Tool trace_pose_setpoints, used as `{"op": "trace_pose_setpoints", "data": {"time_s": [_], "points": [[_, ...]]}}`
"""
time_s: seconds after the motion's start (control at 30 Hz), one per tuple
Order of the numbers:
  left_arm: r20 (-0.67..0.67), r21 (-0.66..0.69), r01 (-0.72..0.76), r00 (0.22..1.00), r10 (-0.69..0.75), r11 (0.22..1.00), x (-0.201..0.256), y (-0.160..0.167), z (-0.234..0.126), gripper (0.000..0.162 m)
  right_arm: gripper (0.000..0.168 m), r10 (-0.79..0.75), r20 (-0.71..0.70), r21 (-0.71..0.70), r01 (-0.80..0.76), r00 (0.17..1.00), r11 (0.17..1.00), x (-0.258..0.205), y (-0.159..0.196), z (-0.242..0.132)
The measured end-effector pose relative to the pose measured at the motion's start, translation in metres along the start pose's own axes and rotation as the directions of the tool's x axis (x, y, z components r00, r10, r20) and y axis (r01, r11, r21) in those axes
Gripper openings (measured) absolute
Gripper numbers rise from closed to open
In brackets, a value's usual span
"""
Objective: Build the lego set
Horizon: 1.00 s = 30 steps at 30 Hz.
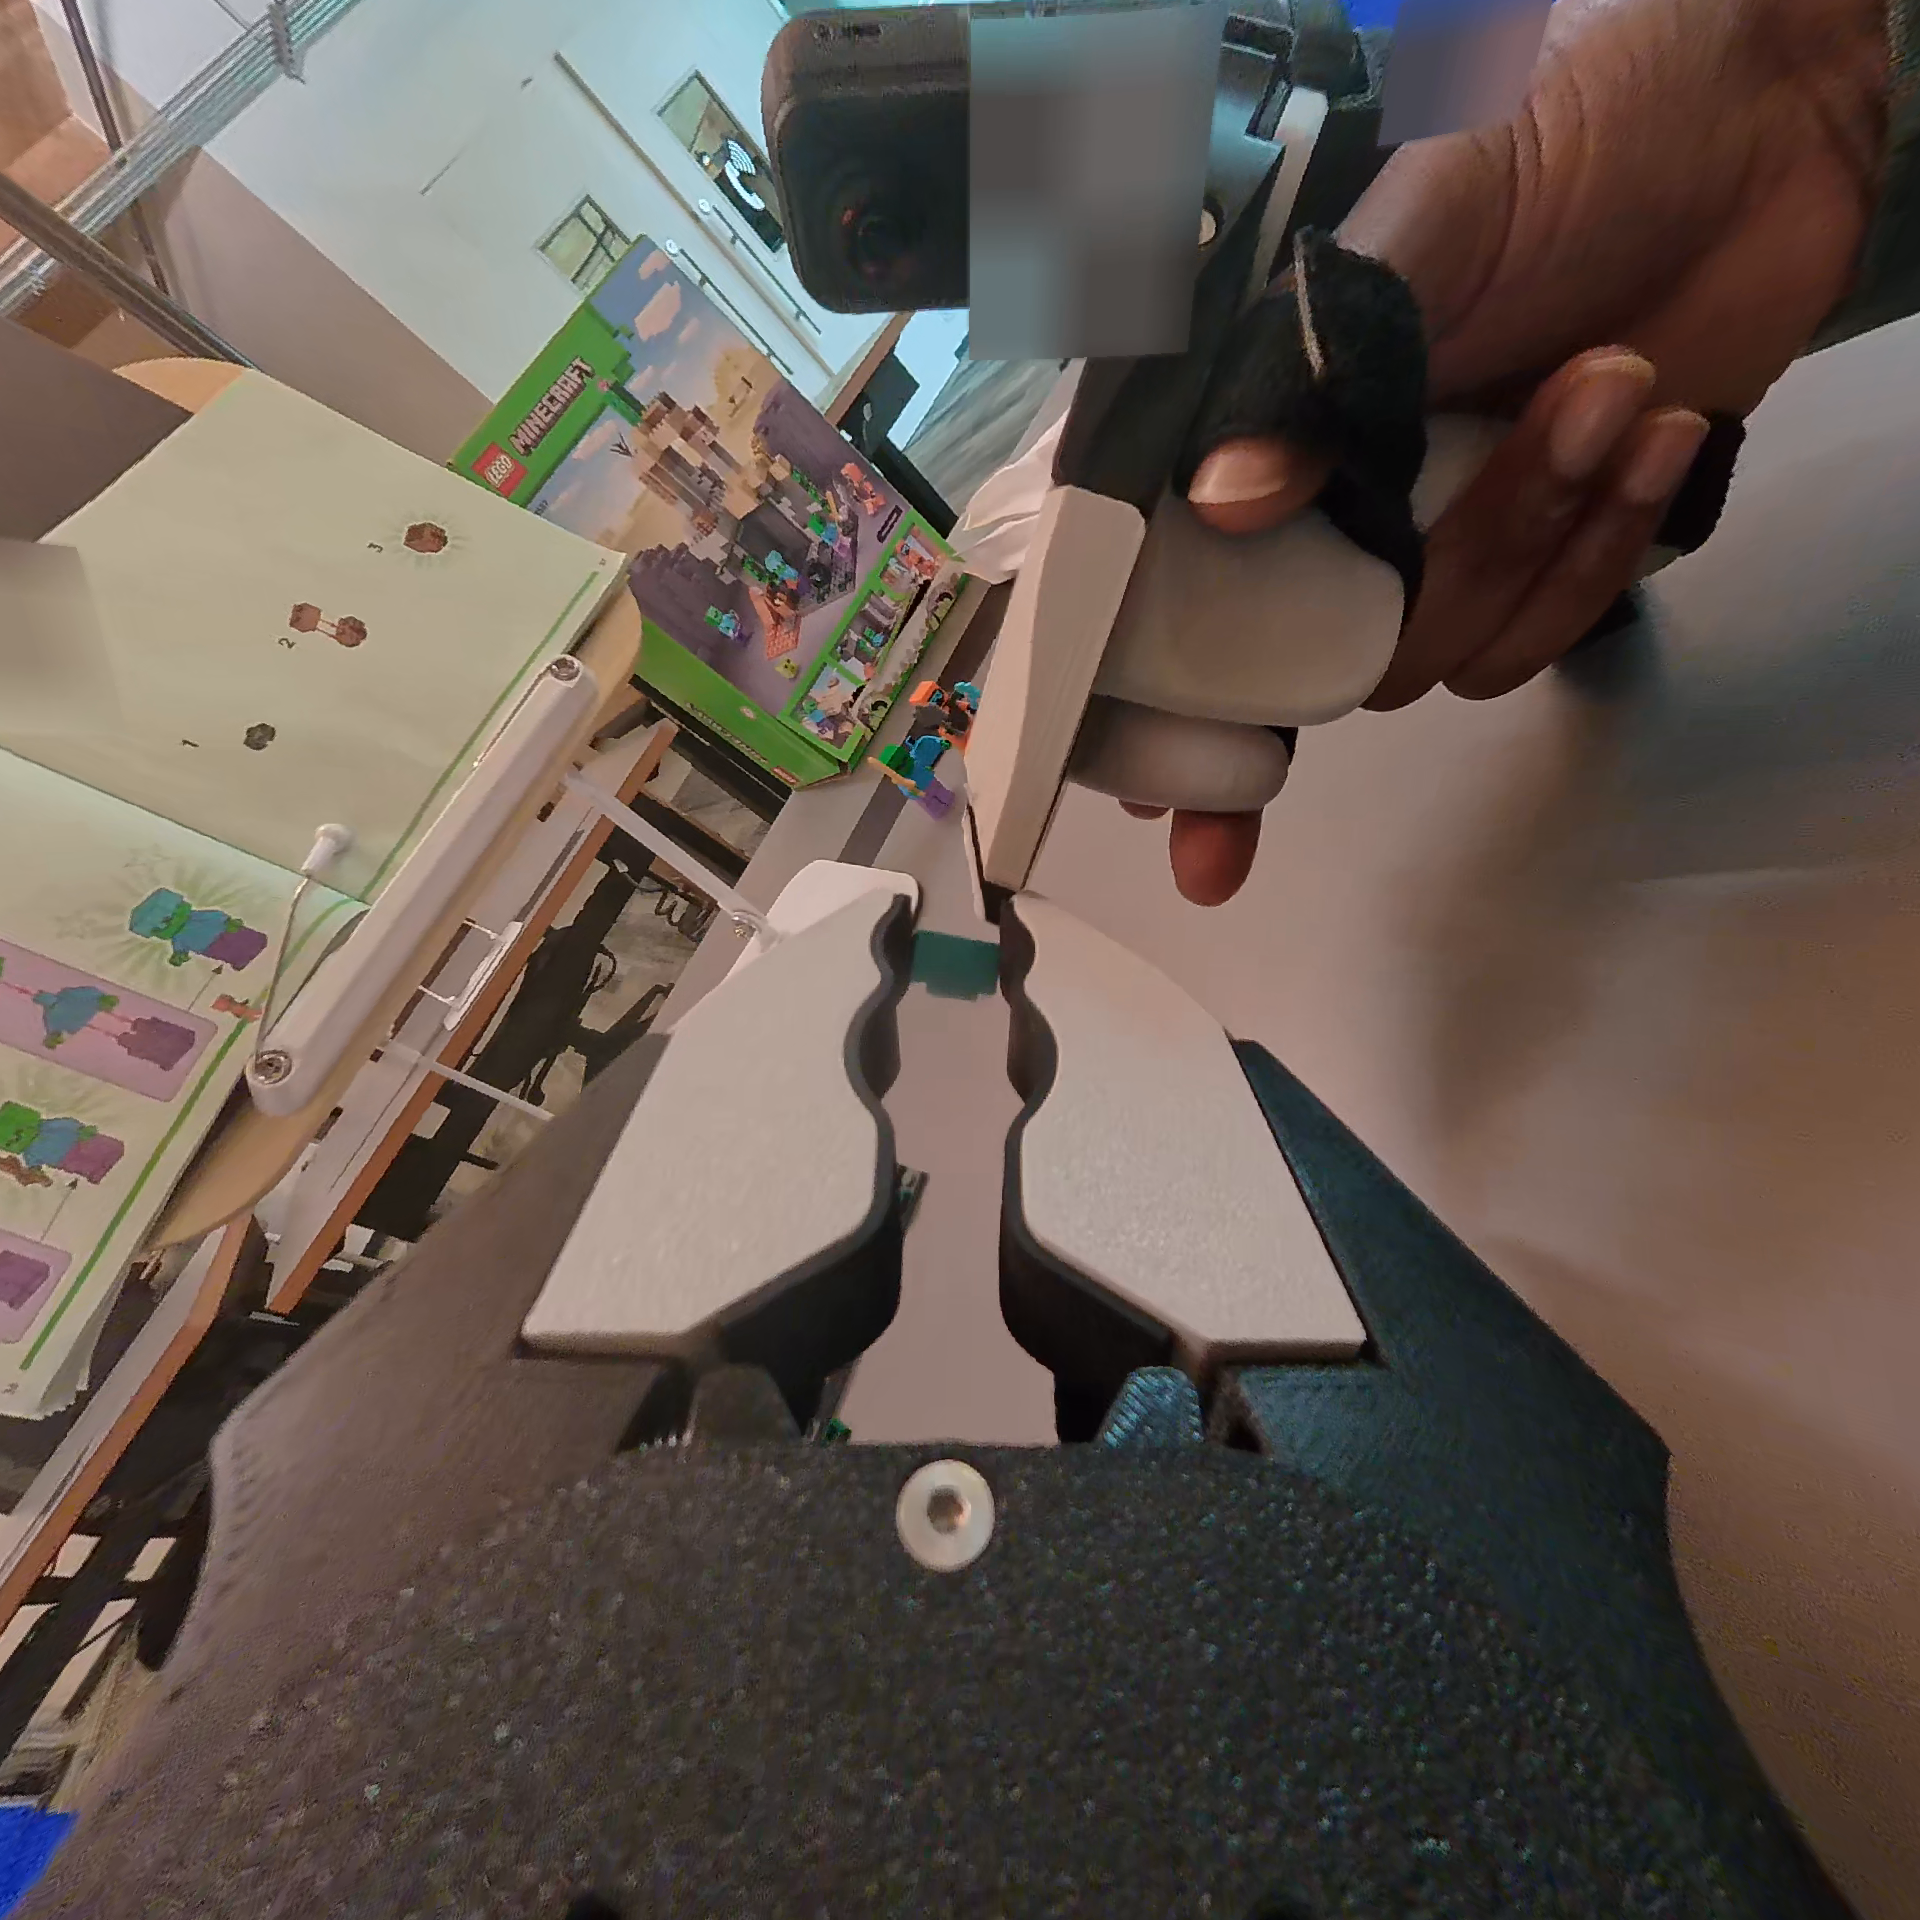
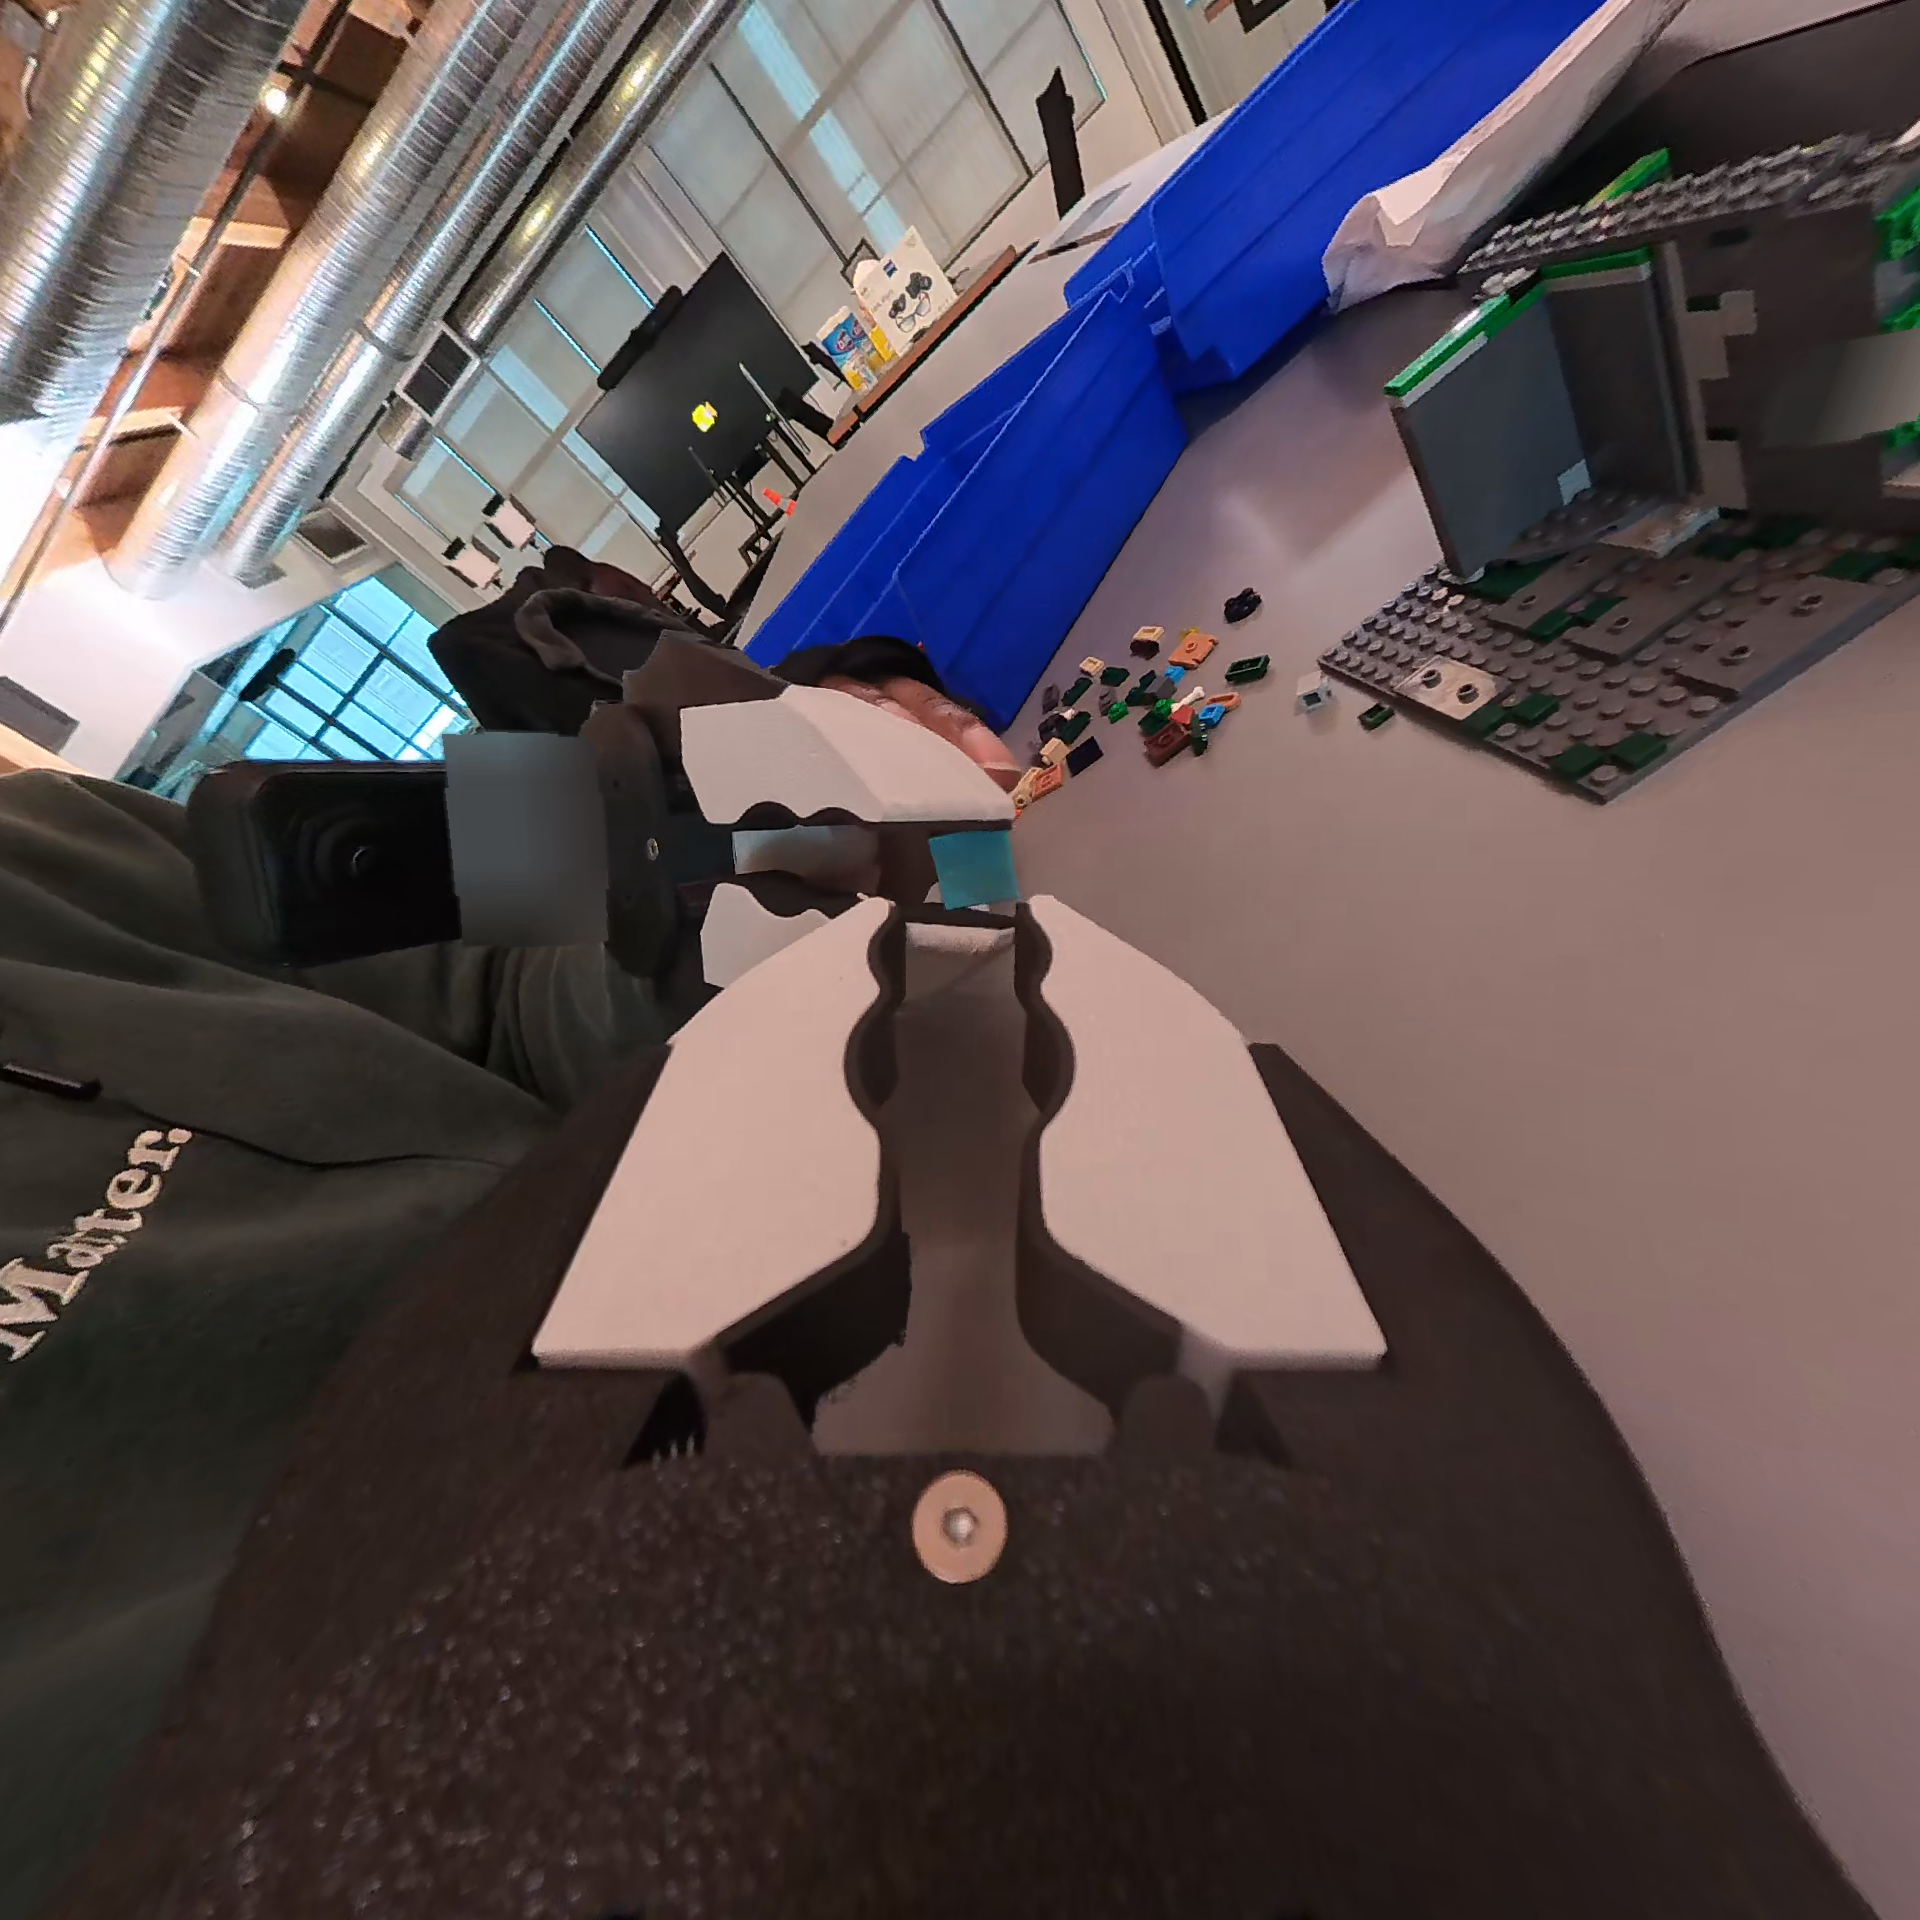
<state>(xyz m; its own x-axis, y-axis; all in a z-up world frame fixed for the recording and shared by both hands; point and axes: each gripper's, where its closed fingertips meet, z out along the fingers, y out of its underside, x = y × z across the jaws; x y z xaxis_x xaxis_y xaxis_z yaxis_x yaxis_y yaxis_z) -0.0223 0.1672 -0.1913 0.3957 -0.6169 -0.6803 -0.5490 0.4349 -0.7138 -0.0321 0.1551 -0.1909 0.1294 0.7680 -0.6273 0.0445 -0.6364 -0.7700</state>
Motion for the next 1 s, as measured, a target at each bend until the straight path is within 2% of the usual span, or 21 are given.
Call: {"op": "trace_pose_setpoints", "data": {"time_s": [0.23, 0.37, 0.47, 0.57, 0.6, 0.63, 0.7, 0.83, 0.9, 0.93, 1.0], "points": [[0.011, -0.016, -0.011, 1.0, 0.011, 1.0, -0.001, 0.003, 0.001, 0.016, 0.023, -0.034, -0.037, 0.015, 0.035, 0.999, 0.999, 0.002, -0.001, 0.004], [0.014, -0.006, -0.024, 1.0, 0.024, 1.0, -0.002, 0.001, -0.001, 0.016, 0.031, -0.049, -0.062, 0.021, 0.051, 0.997, 0.998, 0.004, -0.004, 0.004], [-0.005, 0.004, -0.065, 0.998, 0.065, 0.998, 0.004, -0.002, -0.001, 0.016, 0.032, -0.031, -0.04, 0.035, 0.032, 0.999, 0.999, 0.001, -0.006, 0.004], [-0.005, 0.009, -0.09, 0.996, 0.09, 0.996, 0.008, -0.005, 0.0, 0.016, 0.031, -0.067, -0.079, -0.044, 0.064, 0.995, 0.997, 0.005, 0.005, 0.008], [-0.011, 0.01, -0.092, 0.996, 0.092, 0.996, 0.009, -0.005, 0.0, 0.016, 0.028, -0.078, -0.076, -0.047, 0.075, 0.994, 0.996, 0.003, 0.006, 0.01], [-0.01, 0.016, -0.095, 0.995, 0.095, 0.995, 0.01, -0.006, 0.0, 0.016, 0.018, -0.083, -0.07, -0.051, 0.079, 0.994, 0.996, 0.001, 0.007, 0.011], [-0.011, 0.014, -0.1, 0.995, 0.1, 0.995, 0.01, -0.005, 0.0, 0.016, 0.016, -0.119, -0.082, -0.068, 0.114, 0.99, 0.991, 0.001, 0.007, 0.012], [-0.042, 0.006, -0.069, 0.997, 0.069, 0.998, 0.015, -0.002, 0.002, 0.017, 0.015, -0.179, -0.138, -0.19, 0.151, 0.974, 0.97, 0.01, 0.01, -0.008], [-0.05, -0.004, -0.038, 0.998, 0.038, 0.999, 0.013, 0.001, 0.002, 0.016, 0.015, -0.228, -0.229, -0.296, 0.156, 0.946, 0.942, 0.027, 0.011, -0.031], [-0.051, -0.009, -0.017, 0.999, 0.017, 1.0, 0.011, 0.002, 0.002, 0.016, 0.015, -0.289, -0.293, -0.377, 0.167, 0.911, 0.911, 0.041, 0.014, -0.045], [-0.059, -0.016, 0.039, 0.997, -0.04, 0.999, 0.009, 0.004, 0.002, 0.013, 0.015, -0.388, -0.31, -0.536, 0.177, 0.868, 0.825, 0.057, 0.024, -0.066]]}}
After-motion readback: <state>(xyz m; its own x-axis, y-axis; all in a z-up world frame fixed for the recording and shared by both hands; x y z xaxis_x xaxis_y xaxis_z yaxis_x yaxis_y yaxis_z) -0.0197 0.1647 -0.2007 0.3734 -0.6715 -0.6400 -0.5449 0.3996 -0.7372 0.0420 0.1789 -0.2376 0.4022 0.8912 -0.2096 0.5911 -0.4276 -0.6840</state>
